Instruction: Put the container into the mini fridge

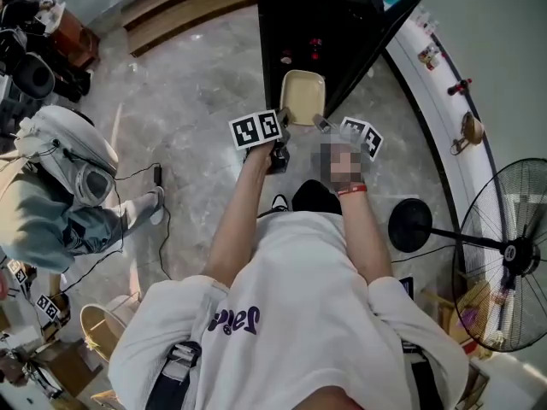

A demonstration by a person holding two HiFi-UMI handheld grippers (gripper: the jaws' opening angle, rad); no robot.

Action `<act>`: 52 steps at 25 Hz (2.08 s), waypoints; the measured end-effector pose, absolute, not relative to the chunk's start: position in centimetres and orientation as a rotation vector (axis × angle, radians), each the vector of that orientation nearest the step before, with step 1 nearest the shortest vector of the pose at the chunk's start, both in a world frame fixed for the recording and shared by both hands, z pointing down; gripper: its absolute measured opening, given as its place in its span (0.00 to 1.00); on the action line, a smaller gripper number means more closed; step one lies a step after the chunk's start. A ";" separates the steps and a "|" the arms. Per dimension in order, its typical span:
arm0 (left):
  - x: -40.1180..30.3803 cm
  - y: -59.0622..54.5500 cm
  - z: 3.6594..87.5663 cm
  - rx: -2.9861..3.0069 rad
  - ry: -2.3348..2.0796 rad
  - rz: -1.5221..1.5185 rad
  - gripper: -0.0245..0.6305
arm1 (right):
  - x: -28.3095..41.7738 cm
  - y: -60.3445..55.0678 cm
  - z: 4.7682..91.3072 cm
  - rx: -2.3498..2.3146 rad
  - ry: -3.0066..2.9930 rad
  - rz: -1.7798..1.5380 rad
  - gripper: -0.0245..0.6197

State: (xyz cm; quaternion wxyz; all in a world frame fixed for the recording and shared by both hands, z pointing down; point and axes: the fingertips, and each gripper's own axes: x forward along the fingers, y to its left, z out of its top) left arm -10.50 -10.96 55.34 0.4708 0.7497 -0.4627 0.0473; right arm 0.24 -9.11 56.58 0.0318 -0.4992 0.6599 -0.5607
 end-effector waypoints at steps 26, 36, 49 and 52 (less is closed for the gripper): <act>-5.9 -27.2 60.7 1.817 -1.284 0.181 0.17 | 4.9 -23.6 62.8 -1.502 1.888 -1.805 0.19; -5.3 -32.3 63.5 1.768 -1.292 0.144 0.18 | 5.8 -29.7 64.8 -1.558 1.969 -1.762 0.19; -4.2 -37.1 66.8 1.726 -1.246 0.132 0.18 | 7.2 -35.0 67.6 -1.629 1.908 -1.701 0.18; -3.9 -38.2 67.6 1.737 -1.247 0.128 0.18 | 7.6 -36.1 68.5 -1.637 1.894 -1.682 0.18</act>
